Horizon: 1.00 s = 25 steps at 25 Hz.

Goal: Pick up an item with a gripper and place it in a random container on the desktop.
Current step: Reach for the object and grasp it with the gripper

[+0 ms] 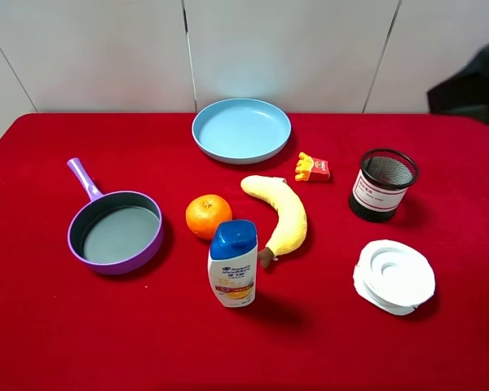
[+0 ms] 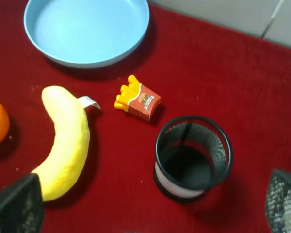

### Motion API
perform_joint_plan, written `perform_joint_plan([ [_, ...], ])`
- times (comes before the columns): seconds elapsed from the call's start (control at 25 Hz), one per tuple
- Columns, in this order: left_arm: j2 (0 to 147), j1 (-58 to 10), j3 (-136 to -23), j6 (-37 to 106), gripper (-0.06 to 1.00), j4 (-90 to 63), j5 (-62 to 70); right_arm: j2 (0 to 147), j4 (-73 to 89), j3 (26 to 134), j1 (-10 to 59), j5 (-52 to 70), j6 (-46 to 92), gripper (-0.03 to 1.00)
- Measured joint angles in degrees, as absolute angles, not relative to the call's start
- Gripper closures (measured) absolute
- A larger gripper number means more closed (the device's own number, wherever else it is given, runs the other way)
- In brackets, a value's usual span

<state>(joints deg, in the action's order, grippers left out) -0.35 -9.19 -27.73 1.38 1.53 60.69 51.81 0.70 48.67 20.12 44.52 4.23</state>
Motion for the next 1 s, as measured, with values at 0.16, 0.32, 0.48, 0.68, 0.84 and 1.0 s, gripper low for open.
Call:
perform_joint_plan([
  [0.16,-0.3,-9.2,-27.7,1.4,-0.05,1.5,60.7,56.5,1.0,49.7,20.1,41.1,5.1,0.27],
  [0.32,-0.3,-9.2,-27.7,1.4,-0.05,1.5,60.7,61.2,1.5,49.8,20.1,37.1,5.2,0.27],
  [0.48,-0.3,-9.2,-27.7,1.4,-0.05,1.5,60.7,65.4,1.8,49.8,20.6,34.0,5.2,0.27],
  [0.68,-0.3,-9.2,-27.7,1.4,-0.05,1.5,60.7,70.3,1.8,50.1,23.0,30.3,5.3,0.27],
  [0.84,-0.3,-9.2,-27.7,1.4,-0.05,1.5,60.7,74.1,1.8,52.5,24.9,29.6,5.3,0.27],
  [1.0,-0.3,-9.2,-27.7,1.4,-0.05,1.5,60.7,77.7,1.8,54.8,26.1,29.5,5.3,0.27],
])
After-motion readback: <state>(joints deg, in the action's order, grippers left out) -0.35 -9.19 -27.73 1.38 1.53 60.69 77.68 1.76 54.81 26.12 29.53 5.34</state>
